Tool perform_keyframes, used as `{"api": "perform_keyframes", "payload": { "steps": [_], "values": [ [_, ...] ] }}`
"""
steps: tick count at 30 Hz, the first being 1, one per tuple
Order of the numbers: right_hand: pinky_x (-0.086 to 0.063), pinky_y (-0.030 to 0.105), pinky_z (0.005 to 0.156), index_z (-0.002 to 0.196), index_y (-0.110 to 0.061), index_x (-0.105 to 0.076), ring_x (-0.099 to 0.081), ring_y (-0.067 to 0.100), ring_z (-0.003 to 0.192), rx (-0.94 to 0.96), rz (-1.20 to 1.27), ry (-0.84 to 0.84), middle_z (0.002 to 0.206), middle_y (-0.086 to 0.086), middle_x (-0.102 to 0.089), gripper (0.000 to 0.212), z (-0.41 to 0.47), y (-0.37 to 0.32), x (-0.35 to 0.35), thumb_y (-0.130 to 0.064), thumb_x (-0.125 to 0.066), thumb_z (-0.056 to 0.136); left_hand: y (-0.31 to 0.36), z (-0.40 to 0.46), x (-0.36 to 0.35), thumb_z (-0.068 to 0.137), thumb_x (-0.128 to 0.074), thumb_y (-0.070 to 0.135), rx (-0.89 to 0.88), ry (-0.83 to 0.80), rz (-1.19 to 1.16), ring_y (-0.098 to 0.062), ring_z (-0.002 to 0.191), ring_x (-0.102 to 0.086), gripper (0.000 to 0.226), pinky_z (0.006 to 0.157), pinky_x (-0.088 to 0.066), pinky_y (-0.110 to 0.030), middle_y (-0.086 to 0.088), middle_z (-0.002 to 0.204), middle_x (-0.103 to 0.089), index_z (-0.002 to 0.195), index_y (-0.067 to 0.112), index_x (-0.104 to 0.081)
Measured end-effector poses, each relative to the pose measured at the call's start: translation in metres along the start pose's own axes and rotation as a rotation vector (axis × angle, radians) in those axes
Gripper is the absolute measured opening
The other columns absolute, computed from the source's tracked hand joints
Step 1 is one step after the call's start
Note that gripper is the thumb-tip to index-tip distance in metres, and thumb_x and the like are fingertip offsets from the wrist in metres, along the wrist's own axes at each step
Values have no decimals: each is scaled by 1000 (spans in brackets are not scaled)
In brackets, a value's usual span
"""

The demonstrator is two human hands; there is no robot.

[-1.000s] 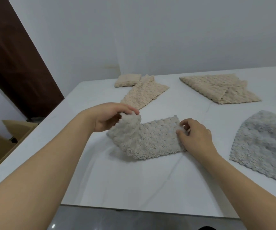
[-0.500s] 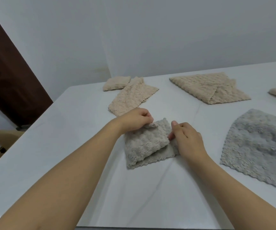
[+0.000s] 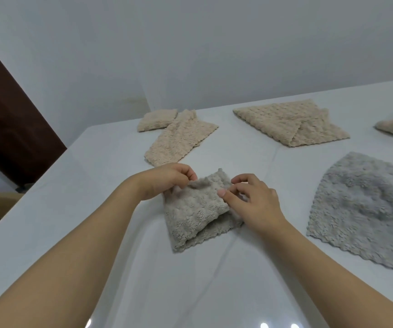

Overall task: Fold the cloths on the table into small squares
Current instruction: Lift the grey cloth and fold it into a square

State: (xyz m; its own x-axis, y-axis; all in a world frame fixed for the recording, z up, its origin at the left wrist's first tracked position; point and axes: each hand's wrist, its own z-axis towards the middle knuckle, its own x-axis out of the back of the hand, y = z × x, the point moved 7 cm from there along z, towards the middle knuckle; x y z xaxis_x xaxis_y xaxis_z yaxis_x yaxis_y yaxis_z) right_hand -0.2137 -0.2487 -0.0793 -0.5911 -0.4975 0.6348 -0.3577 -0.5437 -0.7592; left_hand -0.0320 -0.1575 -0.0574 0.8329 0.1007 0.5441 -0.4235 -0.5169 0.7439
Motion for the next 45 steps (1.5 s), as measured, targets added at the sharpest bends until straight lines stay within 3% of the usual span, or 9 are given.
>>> {"api": "perform_keyframes", "payload": {
  "steps": [3, 8, 12, 16, 23, 28, 34, 40, 45],
  "values": [
    [-19, 29, 93, 67, -48, -63, -44, -2, 109, 22, 0, -21, 115, -26, -49, 34, 0, -1, -1, -74, -40, 69, 5, 1, 0, 88, -66, 15, -38, 14, 77, -14, 81, -63, 7, 76, -52, -30, -1, 88, -70, 94, 15, -71],
    [-21, 33, 101, 62, -52, -64, -45, 0, 111, 30, 69, -26, 117, -28, -51, 43, -3, -5, 1, -76, -30, 69, 16, 6, -4, 95, -61, 12, -86, 58, -100, -15, 83, -63, 7, 81, -52, -31, -3, 90, -68, 95, 12, -68],
    [-21, 32, 100, 66, -58, -63, -49, -2, 108, 43, 85, -46, 118, -29, -51, 42, -4, -9, 3, -85, -30, 65, 7, 9, -9, 93, -65, 21, -26, 56, 18, -14, 80, -62, 5, 74, -50, -30, 2, 87, -69, 92, 19, -69],
    [-25, 33, 102, 73, -46, -68, -47, -11, 106, 35, 146, -34, 116, -29, -53, 44, -5, -8, 4, -80, -44, 59, 12, 8, -10, 94, -65, 19, -59, 72, 103, -12, 72, -57, 5, 66, -47, -26, 2, 81, -64, 91, 18, -68],
    [-28, 34, 98, 58, -29, -59, -49, -5, 101, 30, 111, -7, 108, -28, -54, 59, -3, -5, 4, -82, -36, 66, 14, -2, 10, 95, -63, 15, -251, 426, -89, -14, 70, -56, 7, 63, -48, -26, 0, 78, -62, 89, 16, -66],
    [-24, 32, 93, 57, -22, -53, -50, 3, 105, 21, 56, -50, 111, -26, -53, 22, -1, -2, -2, -42, -48, 63, 13, -1, -3, 97, -59, 15, -350, 415, -73, -10, 59, -45, 9, 54, -41, -23, 0, 83, -56, 92, 21, -63],
    [-34, 38, 94, 51, -23, -43, -48, 11, 104, 34, 158, 41, 110, -18, -55, 20, -2, -1, 5, -32, -40, 69, 7, 11, -19, 97, -53, 41, -192, 355, 195, -9, 64, -50, 12, 62, -42, -28, 7, 80, -58, 96, 29, -56],
    [-29, 32, 94, 80, -24, -60, -42, 13, 106, 48, -96, 61, 114, -13, -52, 59, 2, 1, 0, -48, -8, 68, 5, 19, -14, 97, -51, 42, -61, 305, 145, -16, 60, -52, 32, 60, -43, -33, 1, 74, -59, 96, 11, -58],
    [-33, 34, 93, 66, -25, -52, -44, 14, 102, 11, -186, 53, 106, -16, -53, 50, 4, 3, -3, -64, -24, 79, 13, 15, -16, 101, -44, 43, -161, 360, 196, -11, 63, -47, 25, 60, -38, -31, 4, 76, -53, 90, 21, -50]
  ]
}}
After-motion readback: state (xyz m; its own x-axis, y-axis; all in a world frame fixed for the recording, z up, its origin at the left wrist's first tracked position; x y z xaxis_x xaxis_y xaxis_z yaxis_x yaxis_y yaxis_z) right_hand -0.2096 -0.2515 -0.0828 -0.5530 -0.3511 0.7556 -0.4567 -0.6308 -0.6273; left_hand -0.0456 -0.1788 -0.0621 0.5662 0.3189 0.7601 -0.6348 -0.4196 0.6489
